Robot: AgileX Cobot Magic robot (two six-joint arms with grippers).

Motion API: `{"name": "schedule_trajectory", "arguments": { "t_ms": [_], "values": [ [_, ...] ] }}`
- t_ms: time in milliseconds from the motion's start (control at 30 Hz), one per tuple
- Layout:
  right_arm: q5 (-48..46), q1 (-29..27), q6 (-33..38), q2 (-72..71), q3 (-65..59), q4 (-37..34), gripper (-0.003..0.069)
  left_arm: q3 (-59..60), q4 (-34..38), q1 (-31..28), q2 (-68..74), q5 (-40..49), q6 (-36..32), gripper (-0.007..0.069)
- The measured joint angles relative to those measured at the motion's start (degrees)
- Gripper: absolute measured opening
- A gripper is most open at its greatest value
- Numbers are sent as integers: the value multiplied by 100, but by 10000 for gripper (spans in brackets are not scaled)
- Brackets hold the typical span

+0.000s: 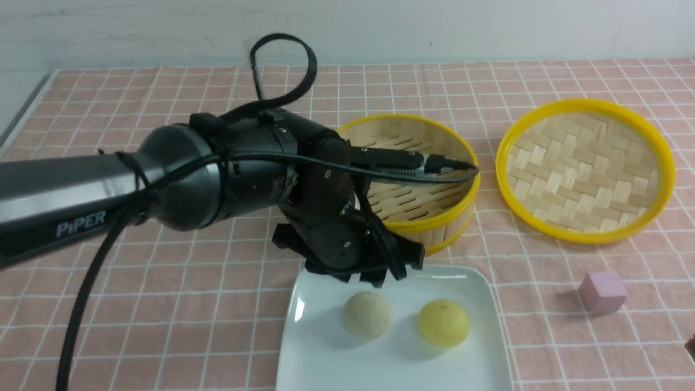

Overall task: Put the steamed buns into the plate on the pink tablecloth.
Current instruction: 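Reach into the bamboo steamer and grasp a bun with the left gripper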

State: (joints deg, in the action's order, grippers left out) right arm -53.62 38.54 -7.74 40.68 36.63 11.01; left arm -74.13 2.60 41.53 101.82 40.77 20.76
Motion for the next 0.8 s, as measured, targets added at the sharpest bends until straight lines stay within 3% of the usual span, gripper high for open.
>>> {"name": "schedule_trajectory", "arguments": {
  "t_ms": [133,200,233,267,333,433,533,667,800],
  "values": [
    [0,0,0,0,0,0,62,-431,-103,-6,-4,26,280,332],
    [0,0,0,0,0,0,65,-846,-260,-83,8,135,746,225],
    [0,0,0,0,0,0,65,-846,-260,-94,14,147,771,214],
    [18,0,0,0,0,0,65,-1151,-328,-233,64,234,913,120],
    [18,0,0,0,0,0,66,-1525,-305,-486,194,283,992,38],
    [23,0,0,0,0,0,68,-1965,-210,-802,448,312,982,7],
    [37,0,0,0,0,0,71,-2562,-71,-1057,904,443,811,10],
    [39,0,0,0,0,0,75,-3164,-76,-1100,1466,520,731,70],
    [39,0,0,0,0,0,83,-3430,-480,-1093,1933,416,724,234]
  ]
}}
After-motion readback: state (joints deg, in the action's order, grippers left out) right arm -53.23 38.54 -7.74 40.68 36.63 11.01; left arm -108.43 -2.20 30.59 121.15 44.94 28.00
